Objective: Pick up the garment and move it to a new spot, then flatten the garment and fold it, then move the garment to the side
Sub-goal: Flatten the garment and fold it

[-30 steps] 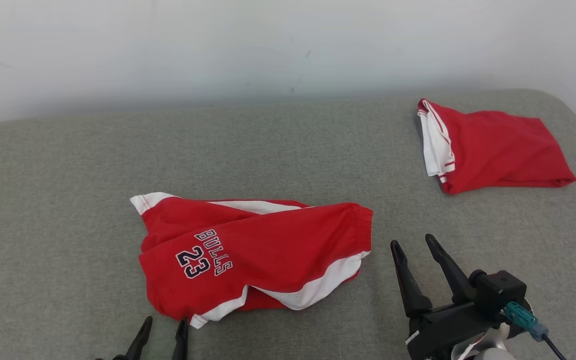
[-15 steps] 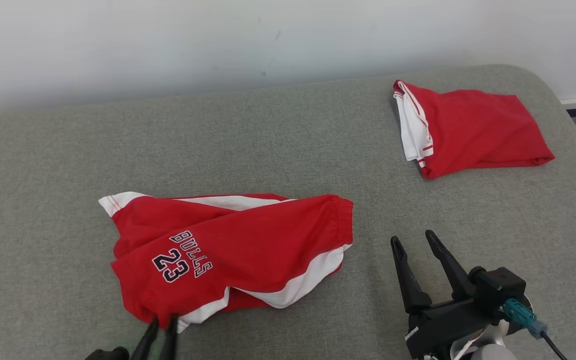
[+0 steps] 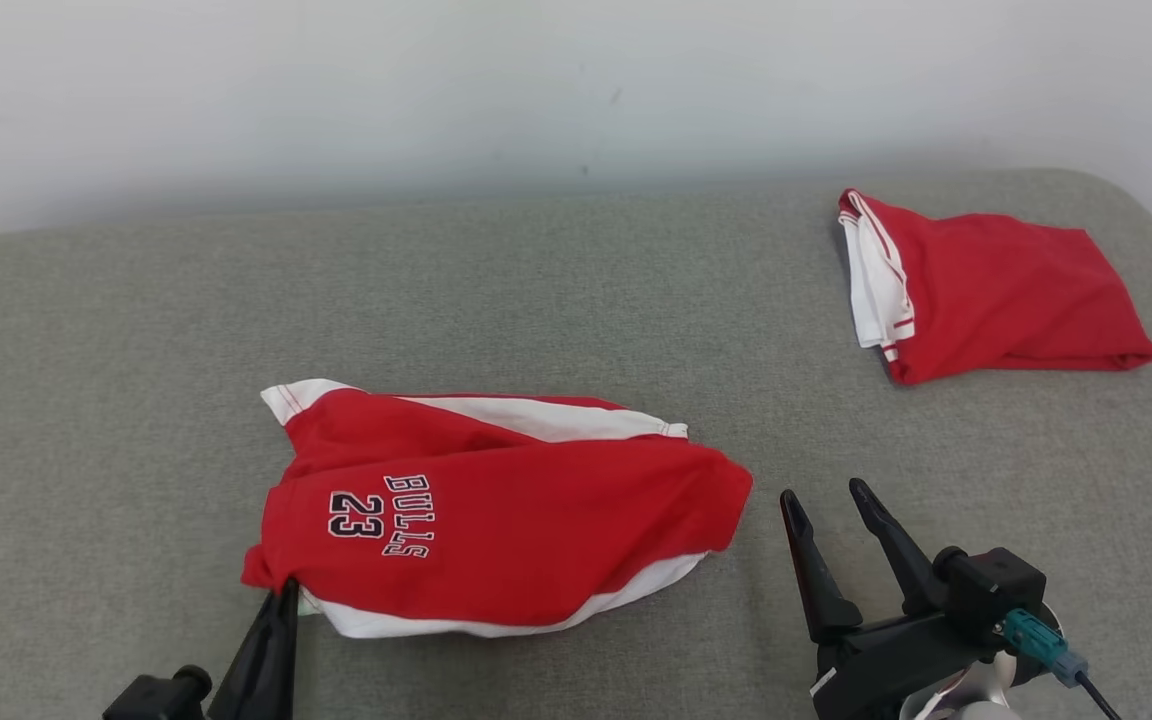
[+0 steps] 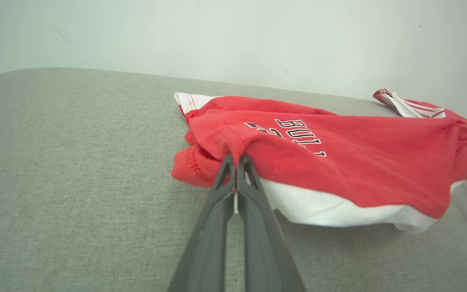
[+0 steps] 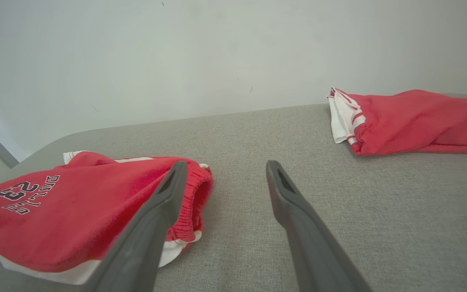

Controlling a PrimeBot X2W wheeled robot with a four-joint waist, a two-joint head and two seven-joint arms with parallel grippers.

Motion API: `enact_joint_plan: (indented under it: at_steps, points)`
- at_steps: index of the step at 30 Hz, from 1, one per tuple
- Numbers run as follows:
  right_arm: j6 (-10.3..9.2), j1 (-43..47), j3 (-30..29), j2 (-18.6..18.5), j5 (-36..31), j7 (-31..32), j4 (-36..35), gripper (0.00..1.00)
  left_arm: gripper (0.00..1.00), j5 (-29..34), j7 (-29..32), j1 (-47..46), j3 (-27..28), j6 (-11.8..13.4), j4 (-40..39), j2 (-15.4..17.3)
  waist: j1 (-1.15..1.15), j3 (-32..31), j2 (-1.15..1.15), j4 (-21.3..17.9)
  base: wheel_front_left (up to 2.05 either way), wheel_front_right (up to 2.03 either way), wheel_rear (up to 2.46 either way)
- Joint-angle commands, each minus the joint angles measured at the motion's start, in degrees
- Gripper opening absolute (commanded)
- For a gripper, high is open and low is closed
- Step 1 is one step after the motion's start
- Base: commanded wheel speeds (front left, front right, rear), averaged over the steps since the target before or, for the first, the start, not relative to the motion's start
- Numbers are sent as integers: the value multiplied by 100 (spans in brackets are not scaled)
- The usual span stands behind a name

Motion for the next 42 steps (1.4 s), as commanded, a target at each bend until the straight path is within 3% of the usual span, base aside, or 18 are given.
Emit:
enact_joint_plan:
  at_steps: [1,8,19,20,21,22,33,42]
  points:
    - [-7,36,21,13,43,-14,26,100,0,93,7,193,-2,41,-144,106,0,-100,0,116,0,0,0]
    - [-7,20,61,26,106,-6,120,100,0,46,446,547,-5,66,-430,259,0,-105,0,180,0,0,0]
    - [-7,-48,107,-51,235,180,280,100,2,7,159,552,-67,130,286,219,0,-120,0,182,0,0,0]
    - [-7,-32,92,-53,242,186,280,100,34,8,144,529,-74,134,327,214,0,-125,0,198,0,0,0]
    - [-7,-15,83,-51,244,193,278,100,73,27,106,515,-74,154,345,212,0,-131,0,217,0,0,0]
    - [-7,2,77,-49,252,205,280,100,100,15,87,500,-53,181,333,200,0,-136,0,239,0,0,0]
    - [-7,-306,107,-137,407,534,485,100,100,-76,-22,792,133,397,-583,46,0,-149,0,592,0,0,0]
    - [-7,-1014,428,-294,695,1141,1264,100,100,58,-25,941,186,485,-1034,-17,0,-201,0,741,0,0,0]
